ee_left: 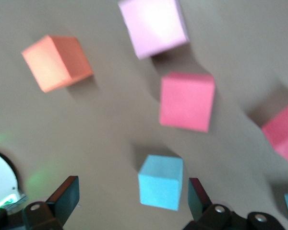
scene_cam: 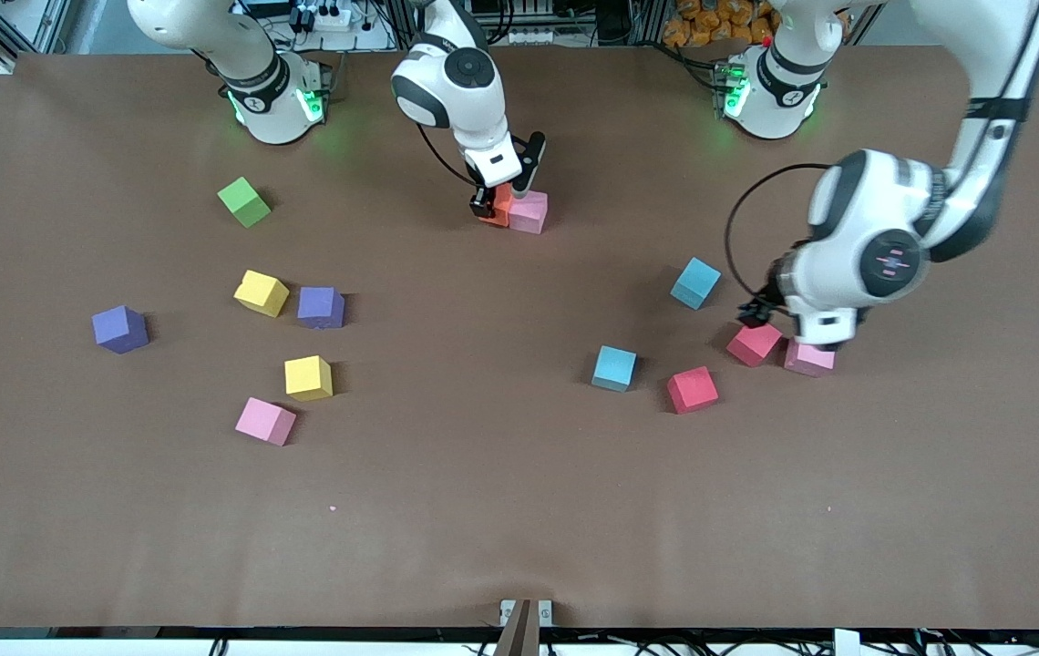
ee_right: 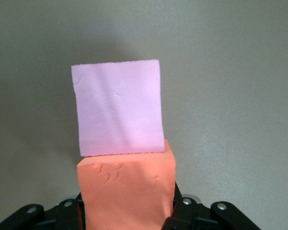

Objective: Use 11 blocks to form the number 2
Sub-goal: 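Grasp the pink cube with the left gripper while the right gripper reaches purple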

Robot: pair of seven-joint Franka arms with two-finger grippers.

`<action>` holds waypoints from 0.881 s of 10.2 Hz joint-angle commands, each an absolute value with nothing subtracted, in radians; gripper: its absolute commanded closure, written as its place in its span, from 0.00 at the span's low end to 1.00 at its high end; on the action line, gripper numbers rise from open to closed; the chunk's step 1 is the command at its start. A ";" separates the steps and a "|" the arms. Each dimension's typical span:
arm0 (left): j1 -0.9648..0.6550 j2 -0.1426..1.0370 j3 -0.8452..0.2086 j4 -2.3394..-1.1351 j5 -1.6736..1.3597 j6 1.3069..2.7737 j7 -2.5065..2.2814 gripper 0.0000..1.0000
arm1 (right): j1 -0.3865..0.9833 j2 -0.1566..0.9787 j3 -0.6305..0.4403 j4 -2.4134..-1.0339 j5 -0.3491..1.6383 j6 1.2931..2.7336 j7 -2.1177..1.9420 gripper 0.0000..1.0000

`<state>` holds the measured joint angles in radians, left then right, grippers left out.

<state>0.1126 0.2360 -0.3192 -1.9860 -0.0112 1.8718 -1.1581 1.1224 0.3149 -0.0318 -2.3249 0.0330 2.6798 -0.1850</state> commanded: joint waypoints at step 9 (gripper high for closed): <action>-0.041 0.433 0.023 -1.816 -0.023 1.972 -1.305 0.00 | 1.144 0.253 -0.040 -2.322 0.029 2.628 -0.164 0.00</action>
